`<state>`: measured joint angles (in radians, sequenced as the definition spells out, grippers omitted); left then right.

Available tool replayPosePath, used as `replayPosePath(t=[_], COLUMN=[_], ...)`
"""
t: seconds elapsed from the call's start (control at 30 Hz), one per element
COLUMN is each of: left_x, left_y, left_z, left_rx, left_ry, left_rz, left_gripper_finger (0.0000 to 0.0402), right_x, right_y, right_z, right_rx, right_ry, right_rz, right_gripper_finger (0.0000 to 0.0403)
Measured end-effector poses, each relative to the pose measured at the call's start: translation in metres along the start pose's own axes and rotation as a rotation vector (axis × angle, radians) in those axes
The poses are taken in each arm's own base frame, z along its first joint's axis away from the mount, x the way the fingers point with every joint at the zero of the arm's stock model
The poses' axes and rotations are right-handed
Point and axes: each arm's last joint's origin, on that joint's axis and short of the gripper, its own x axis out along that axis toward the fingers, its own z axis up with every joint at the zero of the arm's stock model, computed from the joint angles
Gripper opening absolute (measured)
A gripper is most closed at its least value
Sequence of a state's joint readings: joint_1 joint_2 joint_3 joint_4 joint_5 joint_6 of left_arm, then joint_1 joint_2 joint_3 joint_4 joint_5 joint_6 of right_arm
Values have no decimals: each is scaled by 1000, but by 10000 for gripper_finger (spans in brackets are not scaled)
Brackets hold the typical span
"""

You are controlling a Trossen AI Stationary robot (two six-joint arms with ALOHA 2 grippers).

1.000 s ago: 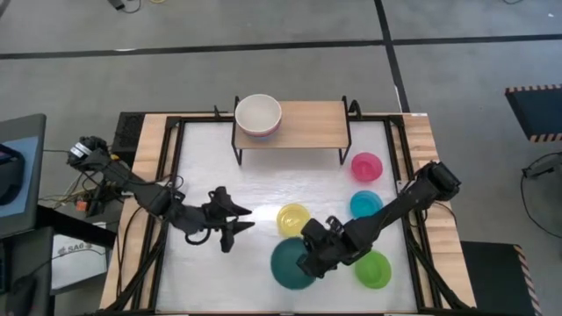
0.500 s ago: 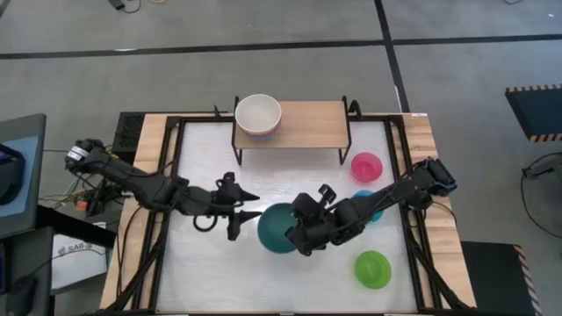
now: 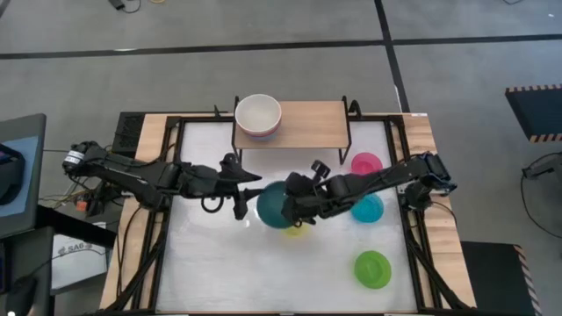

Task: Place and stack bowls onto a shelf
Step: Stack the dark green bowl on top of the white bowl on the shelf

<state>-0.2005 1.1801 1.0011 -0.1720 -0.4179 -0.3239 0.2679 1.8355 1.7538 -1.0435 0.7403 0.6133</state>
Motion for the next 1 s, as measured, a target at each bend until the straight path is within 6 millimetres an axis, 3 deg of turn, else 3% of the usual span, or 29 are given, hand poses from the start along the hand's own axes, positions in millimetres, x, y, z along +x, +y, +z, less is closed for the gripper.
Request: replayPosePath(t=[0.2,0.4,0.53,0.7,0.9,1.0], left_x=[2,19,32,35,35,37], left_y=[10,17,15,16,23,30], left_z=[4,-10,-19,-20,-17,-12], left_rx=[-7,-8,-37,-60,-23,-20], left_ry=[10,127,168,148,162,196], left_rz=[53,89,91,167,238,255], left_gripper_finger=[178,204,200,142,19,9], right_x=[14,16,16,17,20,20], right_y=[-14,-17,-15,-15,-18,-25], right_z=[9,16,20,21,26,29], right_rx=[-57,-154,-216,-287,-352,-340], right_ry=[12,-23,-51,-63,-74,-53], right_rz=[-33,-22,-8,-14,3,80], right_gripper_finger=[26,27,27,28,61,91])
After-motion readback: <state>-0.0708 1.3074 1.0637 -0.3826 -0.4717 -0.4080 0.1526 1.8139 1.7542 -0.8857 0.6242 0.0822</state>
